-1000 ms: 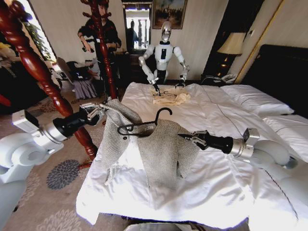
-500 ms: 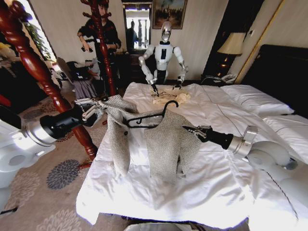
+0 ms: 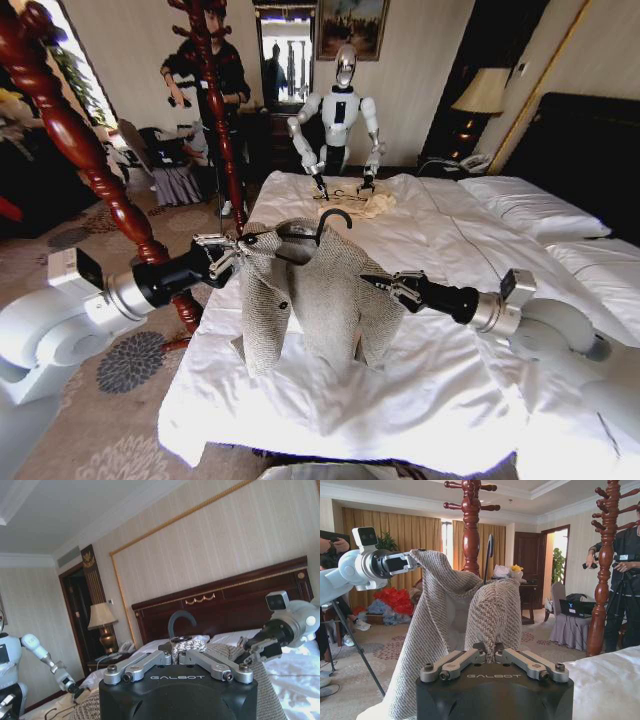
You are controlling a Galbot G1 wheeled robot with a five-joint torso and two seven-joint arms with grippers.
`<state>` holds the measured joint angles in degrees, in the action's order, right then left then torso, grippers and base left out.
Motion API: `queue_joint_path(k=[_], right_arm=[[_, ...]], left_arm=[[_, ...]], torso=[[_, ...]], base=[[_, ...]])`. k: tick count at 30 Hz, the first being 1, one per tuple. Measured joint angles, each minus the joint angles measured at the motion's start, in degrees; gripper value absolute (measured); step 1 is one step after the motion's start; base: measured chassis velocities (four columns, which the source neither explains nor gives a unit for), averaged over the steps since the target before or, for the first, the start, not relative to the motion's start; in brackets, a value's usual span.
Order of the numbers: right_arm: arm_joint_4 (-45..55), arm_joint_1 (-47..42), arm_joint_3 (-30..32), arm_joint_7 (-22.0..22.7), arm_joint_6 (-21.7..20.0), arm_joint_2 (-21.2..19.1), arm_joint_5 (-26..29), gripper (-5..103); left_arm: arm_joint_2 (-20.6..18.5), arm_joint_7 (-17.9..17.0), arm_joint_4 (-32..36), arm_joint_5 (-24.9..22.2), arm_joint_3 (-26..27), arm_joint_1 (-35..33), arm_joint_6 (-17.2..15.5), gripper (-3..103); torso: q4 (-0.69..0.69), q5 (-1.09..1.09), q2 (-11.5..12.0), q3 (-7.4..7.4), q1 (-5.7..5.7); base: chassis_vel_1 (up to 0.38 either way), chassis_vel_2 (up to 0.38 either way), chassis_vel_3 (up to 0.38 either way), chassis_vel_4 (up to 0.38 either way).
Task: Pick up the clothes from the bed and hang them on the clothes hanger.
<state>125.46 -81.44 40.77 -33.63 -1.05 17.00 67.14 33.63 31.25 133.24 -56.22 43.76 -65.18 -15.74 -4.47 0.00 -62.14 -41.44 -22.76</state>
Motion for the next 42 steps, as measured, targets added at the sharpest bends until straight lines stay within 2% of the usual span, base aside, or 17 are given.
queue_joint_path(k=[5, 9, 12, 13, 15, 17, 18, 22, 26, 29, 32, 33, 38, 39, 42], right_arm=[[-0.6, 1.0, -2.0, 0.0, -0.1, 0.9, -0.1, 3], [-1.1, 1.2, -3.1, 0.9, -0.3, 1.9, -1.4, 3], [-2.8, 1.0, -3.7, 2.8, -1.6, 3.4, -5.5, 3], [-2.8, 1.0, -3.7, 2.8, -1.6, 3.4, -5.5, 3], [-4.2, 0.4, -3.7, 4.1, -2.7, 4.1, -7.8, 3], [-5.1, 0.1, -3.7, 5.1, -3.5, 4.4, -9.0, 3], [-5.1, 0.1, -3.7, 5.1, -3.5, 4.4, -9.0, 3], [-5.3, -0.1, -4.2, 6.5, -4.3, 5.1, -9.8, 3], [-4.4, -0.1, -4.4, 6.1, -4.4, 5.2, -9.3, 3], [-3.1, 0.0, -4.6, 5.0, -4.2, 5.2, -7.6, 3], [-1.7, 0.0, -4.3, 3.9, -3.7, 5.2, -5.1, 3], [-1.0, -0.1, -4.1, 3.4, -3.2, 5.2, -3.1, 3], [0.0, -0.4, -3.5, 2.6, -2.3, 5.2, 0.0, 3], [0.5, -0.6, -3.1, 2.3, -1.7, 5.3, 1.2, 3], [0.8, -0.8, -2.8, 2.0, -1.2, 5.5, 3.0, 3]], left_arm=[[-1.0, 1.0, -1.8, 4.2, -3.3, 1.0, 0.7, 2], [-1.1, 1.8, -3.1, 4.9, -4.7, 2.5, 1.1, 2], [-0.5, 1.7, -5.3, -1.1, -4.2, 5.7, 1.1, 2], [-0.5, 1.7, -5.3, -1.1, -4.2, 5.7, 1.1, 2], [-0.5, 0.8, -7.0, -7.4, -3.4, 8.7, 0.7, 2], [-1.2, 0.4, -8.1, -10.9, -2.9, 11.3, 0.6, 2], [-1.2, 0.4, -8.1, -10.9, -2.9, 11.3, 0.6, 2], [-3.2, -0.7, -8.7, -16.8, -2.5, 16.1, 0.4, 2], [-4.1, -0.8, -6.5, -18.8, -3.0, 15.5, 0.3, 2], [-4.5, 0.6, -3.6, -15.5, -6.4, 12.9, 0.3, 2], [-4.4, 2.7, -2.4, -7.4, -11.2, 11.7, 0.7, 2], [-4.3, 3.7, -2.1, -3.3, -13.4, 11.2, 0.9, 2], [-3.9, 4.5, -2.1, 1.3, -15.9, 10.1, 1.1, 2], [-3.6, 4.9, -2.6, 4.1, -16.7, 9.4, 1.3, 2], [-3.2, 5.4, -3.5, 7.9, -17.2, 8.3, 1.7, 2]], torso=[[0.00, 0.01, 0.0, 0.00, 0.00], [0.00, 0.01, 0.0, 0.00, 0.00], [0.00, 0.00, 0.0, 0.00, 0.00], [0.00, 0.00, 0.0, 0.00, 0.00], [-0.01, 0.00, 0.0, 0.00, 0.00], [-0.01, 0.00, 0.0, 0.00, 0.00], [-0.01, 0.00, 0.0, 0.00, 0.00], [-0.01, 0.01, 0.0, 0.00, 0.00], [-0.01, 0.02, 0.0, 0.00, 0.00], [0.02, 0.01, 0.0, 0.00, 0.00], [-0.01, 0.00, 0.0, 0.00, 0.00], [-0.01, 0.00, 0.0, 0.00, 0.00], [0.00, 0.00, 0.0, 0.00, 0.00], [0.00, 0.00, 0.0, 0.00, 0.00], [0.00, 0.00, 0.0, 0.00, 0.00]], base=[[0.000, 0.000, 0.000, 0.000], [0.000, 0.000, 0.000, 0.000], [0.000, 0.000, 0.000, 0.000], [0.000, 0.000, 0.000, 0.000], [0.000, 0.000, 0.000, 0.000], [0.000, 0.000, 0.000, 0.000], [0.000, 0.000, 0.000, 0.000], [0.000, 0.000, 0.000, 0.000], [0.000, 0.000, 0.000, 0.000], [0.000, 0.000, 0.000, 0.000], [0.000, 0.000, 0.000, 0.000], [0.000, 0.000, 0.000, 0.000], [0.000, 0.000, 0.000, 0.000], [0.000, 0.000, 0.000, 0.000], [0.000, 0.000, 0.000, 0.000]])
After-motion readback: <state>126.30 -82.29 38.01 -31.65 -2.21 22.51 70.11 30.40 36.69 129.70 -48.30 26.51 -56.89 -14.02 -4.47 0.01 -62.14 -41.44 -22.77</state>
